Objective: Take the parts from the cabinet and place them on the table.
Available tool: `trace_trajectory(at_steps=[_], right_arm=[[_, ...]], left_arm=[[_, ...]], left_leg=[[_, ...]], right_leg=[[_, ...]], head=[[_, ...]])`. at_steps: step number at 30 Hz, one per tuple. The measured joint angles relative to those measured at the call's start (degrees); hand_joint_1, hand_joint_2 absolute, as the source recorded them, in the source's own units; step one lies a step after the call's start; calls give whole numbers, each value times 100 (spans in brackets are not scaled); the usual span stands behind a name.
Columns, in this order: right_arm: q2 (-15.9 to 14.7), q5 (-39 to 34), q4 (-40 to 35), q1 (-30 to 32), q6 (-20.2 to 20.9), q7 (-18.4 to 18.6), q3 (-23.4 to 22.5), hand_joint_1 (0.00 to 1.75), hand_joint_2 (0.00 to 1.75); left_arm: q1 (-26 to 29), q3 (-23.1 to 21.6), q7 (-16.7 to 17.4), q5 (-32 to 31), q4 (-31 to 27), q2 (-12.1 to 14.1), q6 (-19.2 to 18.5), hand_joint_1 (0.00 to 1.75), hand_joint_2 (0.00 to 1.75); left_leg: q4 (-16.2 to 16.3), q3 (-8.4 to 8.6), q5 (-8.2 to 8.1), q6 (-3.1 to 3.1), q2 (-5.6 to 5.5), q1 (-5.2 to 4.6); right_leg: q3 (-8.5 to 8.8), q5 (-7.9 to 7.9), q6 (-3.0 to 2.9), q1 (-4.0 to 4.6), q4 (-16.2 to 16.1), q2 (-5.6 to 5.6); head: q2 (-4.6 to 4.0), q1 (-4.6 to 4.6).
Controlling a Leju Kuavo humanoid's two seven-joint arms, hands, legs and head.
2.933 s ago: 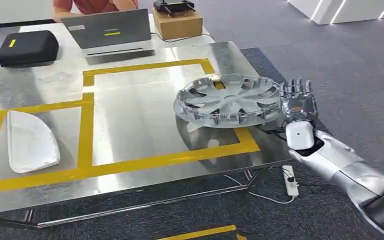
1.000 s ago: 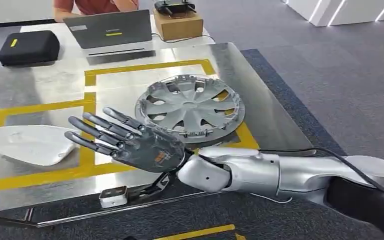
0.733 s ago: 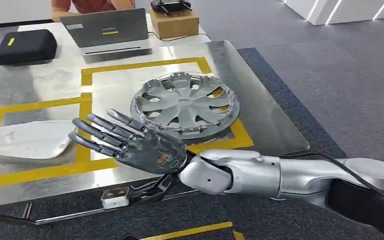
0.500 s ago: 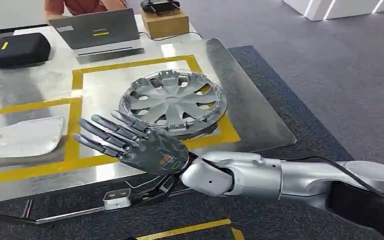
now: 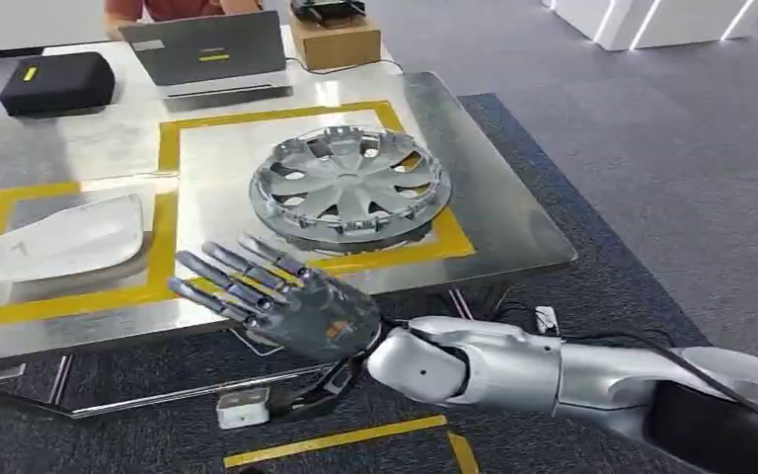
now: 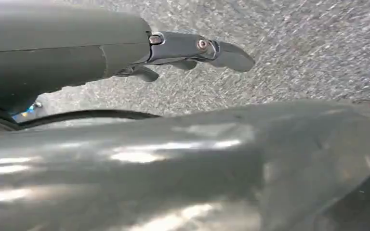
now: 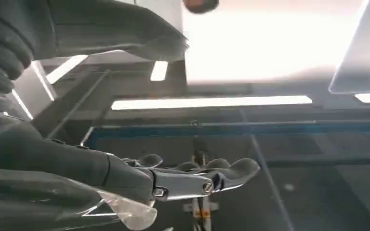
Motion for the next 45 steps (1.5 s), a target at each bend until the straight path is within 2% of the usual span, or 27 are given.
trace_trajectory(at_steps=[1,3,4,5,6,7,8,10,11,12,14,15,16,17,19,20,21,25,28,30,33,34,37,39,41,44,45], right_arm=[[-7,-2,-9,150,2,95,-90,0,175],[-7,-15,-13,448,2,376,-225,0,175],[-7,-13,-17,686,2,358,-288,0,175],[-7,-11,-33,945,2,266,-420,0,175],[-4,-9,-61,1223,2,54,-566,0,175],[18,7,-109,1566,0,-299,-770,0,175],[116,-16,-190,2026,0,-819,-1131,0,175],[453,-283,-302,2883,-4,-2069,-1877,0,175],[696,-444,-330,3279,-7,-2982,-2379,0,175],[926,-575,-341,3631,-7,-3668,-2862,0,175],[1321,-903,-356,4215,-7,-4638,-3872,0,175],[1437,-1039,-356,4397,-7,-5051,-4218,0,175],[1697,-1312,-358,4668,-9,-5665,-4792,0,175],[1856,-1504,-369,4830,-9,-6054,-5267,0,175],[2088,-1815,-426,5146,-9,-6350,-5911,0,175],[2169,-1924,-457,5279,-9,-6378,-6129,0,0],[2238,-2081,-494,5407,-9,-6378,-6337,0,0],[2431,-2455,-555,5863,15,-6255,-7112,0,0],[2566,-2816,-109,5998,2,-5886,-7716,0,0],[2566,-3231,658,5883,0,-5810,-8158,0,0],[2568,-3608,2300,5532,0,-6382,-9376,0,0],[2549,-3659,2851,5397,0,-6333,-9765,0,0],[2463,-3580,4152,5217,55,-5844,-10682,0,0],[2380,-3567,5013,5049,177,-5214,-11171,0,0],[2306,-3434,5605,4991,260,-4525,-11469,0,0],[2229,-3324,6162,4907,424,-3977,-11667,0,0],[2210,-3300,6317,4867,586,-3625,-11733,0,0]], left_arm=[[2,-4,0,35,0,-9,13,0,0],[31,-4,0,98,0,-9,79,0,0],[52,-4,-4,122,0,-9,107,0,0],[69,-2,-11,151,0,-11,127,0,0],[86,-2,-22,159,0,-11,149,0,0],[107,0,-39,183,0,-17,192,0,0],[128,2,-74,219,0,-22,234,0,0],[170,11,-101,271,0,-35,363,0,0],[196,31,-101,293,0,-35,455,0,0],[210,42,-105,317,0,-35,518,0,175],[248,46,-188,334,0,-37,603,0,175],[264,61,-225,336,0,-41,623,0,175],[280,79,-286,356,0,-35,689,0,175],[305,94,-314,374,0,-29,759,0,175],[316,142,-350,385,0,-26,831,0,175],[327,157,-383,387,0,-22,831,0,0],[332,175,-459,398,0,-15,866,0,0],[361,287,-844,564,0,-7,887,0,0],[366,411,-979,651,-2,-7,961,0,0],[370,509,-1003,686,0,-9,1045,0,0],[393,645,-999,693,0,-9,1093,0,0],[405,675,-986,693,0,-9,1099,0,0],[429,763,-957,695,-2,-9,1121,0,0],[439,807,-898,695,0,-9,1128,0,0],[440,859,-863,699,0,-9,1130,0,0],[448,894,-844,712,0,-7,1134,0,0],[442,901,-837,715,0,-2,1134,0,0]], left_leg=[[1,-88,63,36,7,4],[4,-253,184,27,17,3],[13,-341,244,23,21,4],[20,-419,301,17,21,4],[24,-496,353,5,21,3],[32,-560,399,-10,19,4],[39,-588,439,-33,10,6],[80,-643,500,-85,-4,-24],[74,-646,549,-115,1,-28],[60,-651,564,-135,3,-21],[78,-657,572,-200,-2,-4],[82,-656,440,-234,-13,-4],[39,-633,287,-136,-8,-7],[33,-640,283,-119,-17,-7],[4,-631,430,-100,-17,-2],[-47,-630,697,-115,-18,12],[-50,-639,679,-202,-17,16],[-51,-673,722,-208,-15,15],[-52,-690,717,-206,-15,10],[-52,-698,714,-204,-14,9],[-51,-706,710,-198,-15,0],[-50,-708,709,-197,-15,-1],[-47,-715,706,-193,-17,-7],[-45,-715,707,-192,-14,-12],[-45,-716,707,-191,-16,-12],[-44,-715,707,-190,-14,-13],[10,-731,681,-164,-16,-33]], right_leg=[[-94,-397,28,-18,376,2],[-232,-952,70,-30,1179,-4],[-231,-999,86,-31,1477,-9],[-140,-885,96,-33,1551,-12],[60,-682,96,-34,1414,-13],[383,-503,83,-34,1052,-17],[828,-442,73,-32,488,-31],[1507,-713,40,-9,-427,-46],[1469,-731,-10,-3,-441,-48],[1420,-729,-24,6,-447,-42],[1380,-665,-150,-38,-485,-65],[1360,-692,-139,14,-467,-80],[1349,-728,-129,21,-464,-65],[1343,-688,-149,23,-465,-66],[1338,-653,-178,34,-461,-73],[1330,-644,-184,46,-449,-73],[1316,-635,-188,47,-444,-73],[1285,-625,-192,43,-436,-72],[1269,-625,-192,38,-438,-70],[1263,-625,-191,33,-440,-69],[1257,-629,-185,21,-442,-73],[1256,-628,-183,21,-442,-73],[1254,-631,-173,18,-442,-80],[1251,-627,-169,17,-442,-72],[1251,-628,-169,18,-442,-75],[1250,-625,-166,17,-442,-70],[1258,-608,-118,-21,-464,-78]], head=[[0,17],[0,13],[0,20],[0,24],[0,20],[0,15],[0,26],[0,30],[0,20],[0,20],[0,26],[0,17],[0,-37],[0,-18],[0,-31],[0,-33],[0,-29],[0,-31],[0,-29],[0,-26],[0,-29],[0,-29],[0,-26],[0,-29],[0,-29],[0,-31],[0,-24]])
